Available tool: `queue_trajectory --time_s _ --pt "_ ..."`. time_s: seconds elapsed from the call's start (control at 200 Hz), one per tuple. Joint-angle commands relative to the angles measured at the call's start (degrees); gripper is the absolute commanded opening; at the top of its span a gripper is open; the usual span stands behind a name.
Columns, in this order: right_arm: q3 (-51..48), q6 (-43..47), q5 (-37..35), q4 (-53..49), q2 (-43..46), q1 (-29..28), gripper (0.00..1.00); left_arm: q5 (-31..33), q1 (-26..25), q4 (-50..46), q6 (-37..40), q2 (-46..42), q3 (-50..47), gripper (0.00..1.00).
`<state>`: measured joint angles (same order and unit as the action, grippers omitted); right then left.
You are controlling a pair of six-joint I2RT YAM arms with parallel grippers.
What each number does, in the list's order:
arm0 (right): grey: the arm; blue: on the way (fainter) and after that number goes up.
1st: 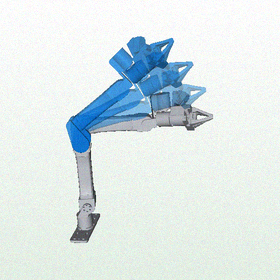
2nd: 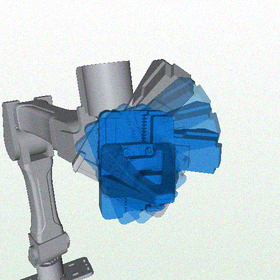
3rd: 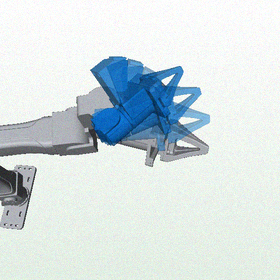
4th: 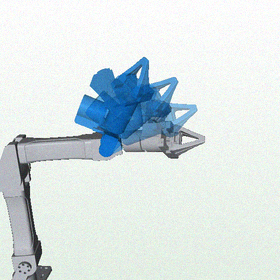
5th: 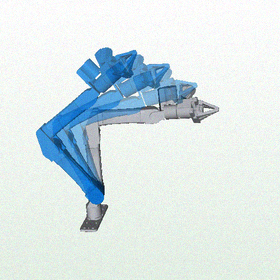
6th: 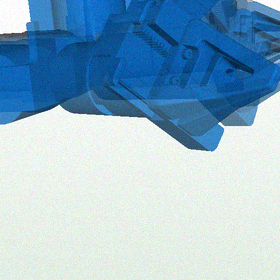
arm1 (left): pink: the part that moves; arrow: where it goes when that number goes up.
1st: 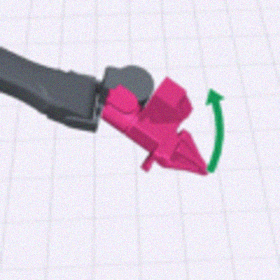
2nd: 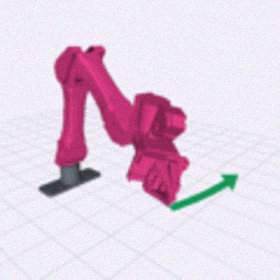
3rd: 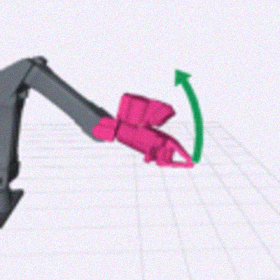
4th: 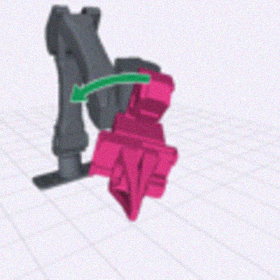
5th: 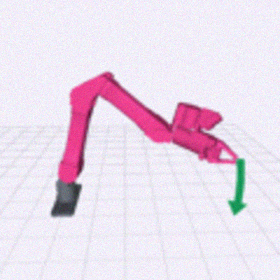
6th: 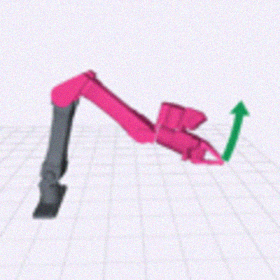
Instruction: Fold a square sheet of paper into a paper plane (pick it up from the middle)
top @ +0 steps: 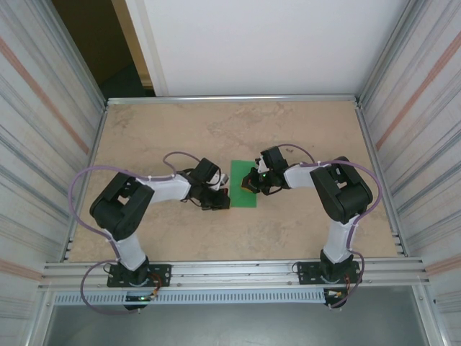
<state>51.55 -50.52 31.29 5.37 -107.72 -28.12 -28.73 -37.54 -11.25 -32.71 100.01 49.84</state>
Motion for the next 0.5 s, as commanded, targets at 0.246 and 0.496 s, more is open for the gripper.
queue_trajectory --time_s 0.246,0.496 --pt "-1.8 0.9 -6.5 -9.7 -3.8 0.5 0.00 -1.1 1.4 0.9 -2.6 -6.4 0.5 0.00" --pt "-1.2 0.7 -6.6 -9.7 -3.7 0.3 0.00 -1.4 0.5 4.7 -5.8 1.8 6.5 0.00"
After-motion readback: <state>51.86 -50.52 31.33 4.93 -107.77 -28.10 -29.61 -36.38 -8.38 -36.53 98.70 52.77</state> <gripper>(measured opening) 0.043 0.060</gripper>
